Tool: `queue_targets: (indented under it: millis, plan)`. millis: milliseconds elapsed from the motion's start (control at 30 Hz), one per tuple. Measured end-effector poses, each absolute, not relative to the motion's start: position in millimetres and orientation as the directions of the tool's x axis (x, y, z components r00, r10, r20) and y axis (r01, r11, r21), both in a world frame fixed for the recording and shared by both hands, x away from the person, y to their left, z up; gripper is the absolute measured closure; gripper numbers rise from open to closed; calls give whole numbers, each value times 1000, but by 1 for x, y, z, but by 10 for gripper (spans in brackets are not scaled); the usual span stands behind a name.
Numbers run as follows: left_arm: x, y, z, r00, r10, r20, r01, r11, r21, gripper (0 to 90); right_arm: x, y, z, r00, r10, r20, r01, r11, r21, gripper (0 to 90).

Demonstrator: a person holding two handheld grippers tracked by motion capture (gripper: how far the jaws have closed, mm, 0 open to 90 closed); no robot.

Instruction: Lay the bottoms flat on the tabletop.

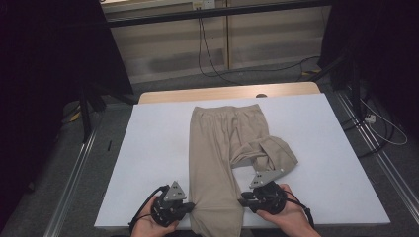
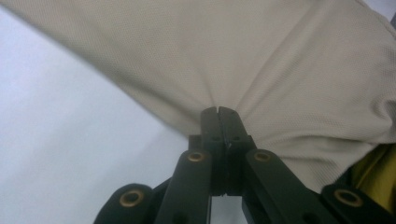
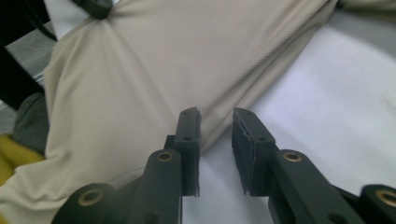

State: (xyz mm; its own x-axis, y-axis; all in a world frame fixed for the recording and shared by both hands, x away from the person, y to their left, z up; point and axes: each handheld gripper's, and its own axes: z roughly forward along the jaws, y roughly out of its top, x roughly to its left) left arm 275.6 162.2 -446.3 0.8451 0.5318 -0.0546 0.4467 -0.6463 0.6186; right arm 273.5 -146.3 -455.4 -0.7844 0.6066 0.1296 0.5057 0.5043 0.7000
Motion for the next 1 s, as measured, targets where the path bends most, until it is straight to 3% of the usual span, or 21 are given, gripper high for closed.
queue_targets:
  millis: [367, 433, 500, 567, 800, 900, 933, 967, 1000]
  plan:
    - [274, 185, -441, 819, 562, -119, 490, -575, 656, 872, 288, -121, -458, -812, 580, 62, 436, 532, 726, 642]
    - [274, 183, -442, 821, 560, -108, 477, -570, 669, 793, 288, -118, -461, -814, 580, 30, 420, 553, 720, 707]
    - [275, 181, -443, 834, 544, -97, 455, -577, 678, 755, 287, -119, -458, -821, 571, 29, 420, 568, 708, 872]
    - [277, 177, -444, 836, 542, -84, 441, -572, 692, 702, 285, -121, -459, -817, 575, 35, 426, 563, 708, 884]
    - [277, 157, -450, 868, 496, -29, 379, -623, 684, 662, 278, -130, -457, -825, 561, 68, 441, 562, 700, 888]
    - [276, 156, -452, 868, 497, -13, 378, -642, 667, 687, 276, -129, -458, -827, 557, 74, 439, 559, 703, 875]
    - [276, 157, -451, 863, 504, -35, 398, -636, 661, 736, 276, -129, -458, -828, 555, 75, 438, 559, 704, 869]
    - [276, 159, -451, 864, 501, -49, 408, -639, 652, 864, 276, -129, -458, -829, 554, 77, 440, 560, 702, 844]
    - [275, 160, -451, 862, 504, -55, 413, -636, 652, 900, 277, -130, -458, -828, 554, 83, 444, 558, 702, 819]
